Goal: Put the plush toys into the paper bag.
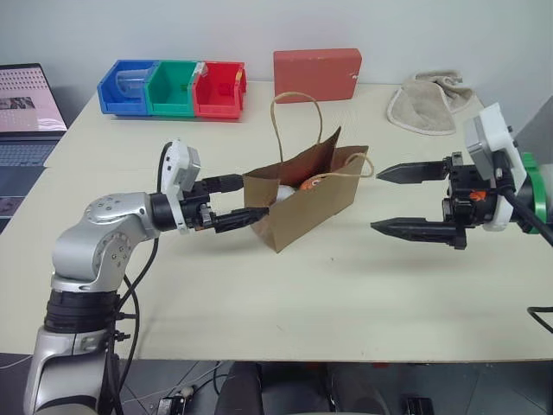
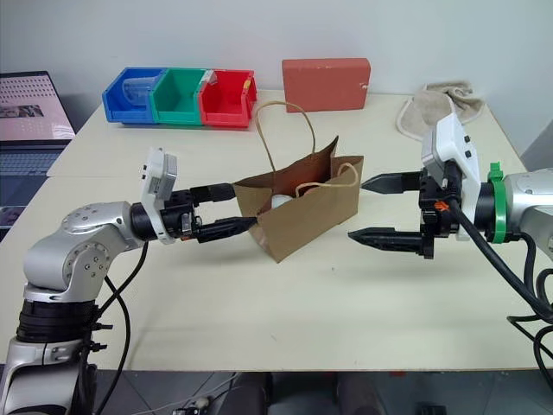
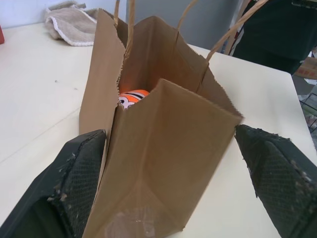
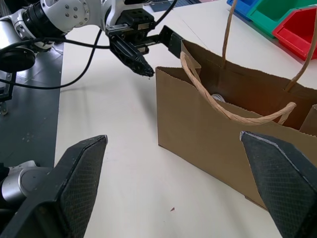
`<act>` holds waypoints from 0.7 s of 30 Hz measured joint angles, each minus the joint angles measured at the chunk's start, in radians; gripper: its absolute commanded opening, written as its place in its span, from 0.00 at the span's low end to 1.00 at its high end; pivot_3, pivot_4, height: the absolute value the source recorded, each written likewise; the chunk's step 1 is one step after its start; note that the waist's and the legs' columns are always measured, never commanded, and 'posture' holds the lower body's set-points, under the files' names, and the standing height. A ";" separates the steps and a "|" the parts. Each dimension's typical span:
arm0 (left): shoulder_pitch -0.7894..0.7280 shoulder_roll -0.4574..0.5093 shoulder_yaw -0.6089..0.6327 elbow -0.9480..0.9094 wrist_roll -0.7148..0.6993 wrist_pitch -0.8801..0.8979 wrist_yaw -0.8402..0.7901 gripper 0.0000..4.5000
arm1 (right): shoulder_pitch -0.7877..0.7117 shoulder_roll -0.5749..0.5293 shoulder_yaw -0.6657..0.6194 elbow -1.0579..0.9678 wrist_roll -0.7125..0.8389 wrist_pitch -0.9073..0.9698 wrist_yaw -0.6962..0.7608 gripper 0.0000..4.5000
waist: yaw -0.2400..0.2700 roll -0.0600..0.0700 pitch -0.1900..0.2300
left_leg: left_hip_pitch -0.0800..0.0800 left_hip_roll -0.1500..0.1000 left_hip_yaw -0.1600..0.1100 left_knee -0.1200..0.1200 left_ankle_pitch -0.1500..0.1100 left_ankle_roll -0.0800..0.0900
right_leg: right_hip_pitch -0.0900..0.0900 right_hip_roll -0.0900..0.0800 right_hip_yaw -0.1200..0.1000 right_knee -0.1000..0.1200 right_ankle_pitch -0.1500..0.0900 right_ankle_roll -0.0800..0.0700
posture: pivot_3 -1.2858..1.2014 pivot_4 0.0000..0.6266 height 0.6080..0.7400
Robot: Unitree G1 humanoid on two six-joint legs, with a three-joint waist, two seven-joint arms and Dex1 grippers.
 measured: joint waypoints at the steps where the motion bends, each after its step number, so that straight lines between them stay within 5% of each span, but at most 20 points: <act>1: 0.000 -0.003 0.000 -0.001 0.000 0.000 0.008 0.99 | 0.000 0.000 0.000 0.000 0.001 0.000 0.000 1.00 | 0.000 0.000 0.000 | 0.000 0.000 0.000 0.000 0.000 0.000 | 0.000 0.000 0.000 0.000 0.000 0.000 | 0.52 0.24 1.00; 11: 0.036 -0.044 -0.025 -0.057 0.023 -0.018 0.071 0.99 | -0.020 -0.001 0.011 -0.002 0.000 0.000 -0.002 1.00 | 0.001 0.000 0.000 | 0.000 0.000 0.000 0.000 0.000 0.000 | 0.000 0.000 0.000 0.000 0.000 0.000 | 0.52 0.24 1.00; 19: 0.064 -0.213 -0.061 -0.022 0.161 -0.177 0.254 0.99 | 0.009 -0.004 0.035 -0.039 -0.021 -0.006 -0.014 1.00 | 0.005 0.001 -0.001 | 0.000 -0.001 0.000 0.001 0.000 0.000 | 0.001 0.000 0.000 0.000 0.000 0.000 | 0.52 0.24 1.00; 21: 0.064 -0.220 -0.061 -0.008 0.166 -0.195 0.258 0.91 | 0.012 -0.004 0.038 -0.041 -0.027 -0.006 -0.022 1.00 | 0.005 0.001 -0.001 | 0.000 0.000 0.000 0.001 0.000 0.000 | 0.001 0.000 0.000 0.001 0.000 0.000 | 0.52 0.24 1.00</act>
